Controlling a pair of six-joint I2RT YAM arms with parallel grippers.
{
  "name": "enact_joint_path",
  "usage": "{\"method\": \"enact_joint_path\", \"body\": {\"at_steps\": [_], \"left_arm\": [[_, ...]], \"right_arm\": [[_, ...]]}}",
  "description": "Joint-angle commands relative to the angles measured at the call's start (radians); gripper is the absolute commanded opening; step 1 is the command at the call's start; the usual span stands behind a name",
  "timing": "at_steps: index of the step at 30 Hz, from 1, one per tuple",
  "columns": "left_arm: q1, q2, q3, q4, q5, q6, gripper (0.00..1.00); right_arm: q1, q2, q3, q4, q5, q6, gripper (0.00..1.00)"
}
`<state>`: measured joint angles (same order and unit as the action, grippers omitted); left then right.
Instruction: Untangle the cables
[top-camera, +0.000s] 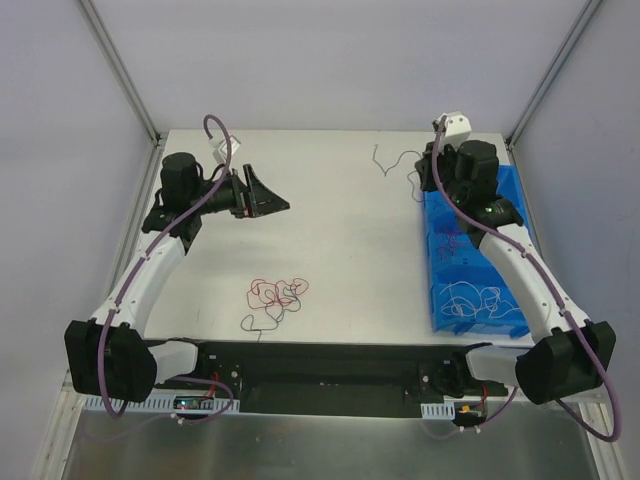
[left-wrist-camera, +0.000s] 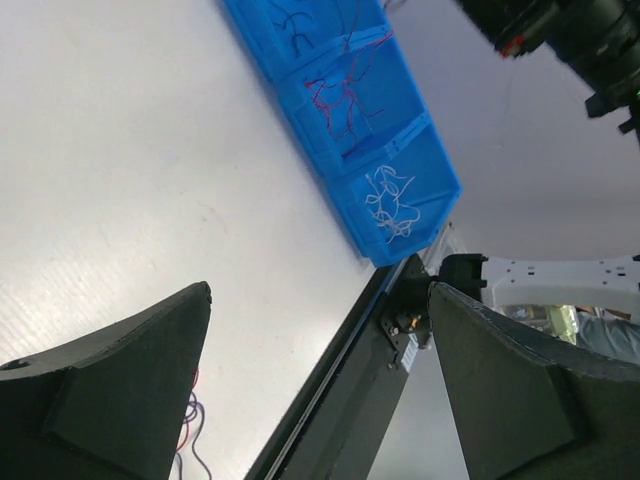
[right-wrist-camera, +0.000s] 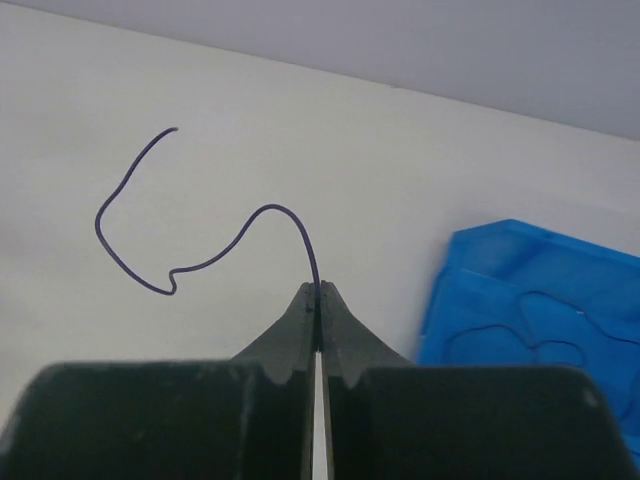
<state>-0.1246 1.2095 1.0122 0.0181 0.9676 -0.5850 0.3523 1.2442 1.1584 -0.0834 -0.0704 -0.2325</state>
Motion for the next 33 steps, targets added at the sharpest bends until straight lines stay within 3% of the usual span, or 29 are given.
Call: {"method": "enact_joint_path", "body": {"at_steps": [1, 7, 11, 19, 25, 33], "left_arm": [[-0.004, 0.005, -0.072, -0.01, -0.049, 0.086, 0.89], [-0.004, 0.024, -0.103, -0.009, -0.04, 0.125, 0.88], [-0.004, 0.032, -0.106, -0.01, -0.02, 0.128, 0.88], [-0.004, 0.048, -0.1, -0.01, 0.002, 0.123, 0.87], [-0.006, 0.061, -0.096, -0.01, 0.013, 0.119, 0.86], [0.009, 0.05, -0.093, -0.012, 0.008, 0.129, 0.86]], "right_arm": [[-0.123, 0.076, 0.058, -0.02, 0.006, -0.176, 0.01], [-0.326, 0.124, -0.046, 0.313, -0.183, -0.194, 0.0], [-0.42, 0.17, -0.068, 0.401, -0.241, -0.153, 0.0], [-0.599, 0.259, -0.049, 0.381, -0.411, -0.08, 0.0], [-0.618, 0.346, 0.044, 0.382, -0.546, -0.042, 0.0], [-0.612, 0.475, 0.152, 0.387, -0.514, 0.065, 0.0]]}}
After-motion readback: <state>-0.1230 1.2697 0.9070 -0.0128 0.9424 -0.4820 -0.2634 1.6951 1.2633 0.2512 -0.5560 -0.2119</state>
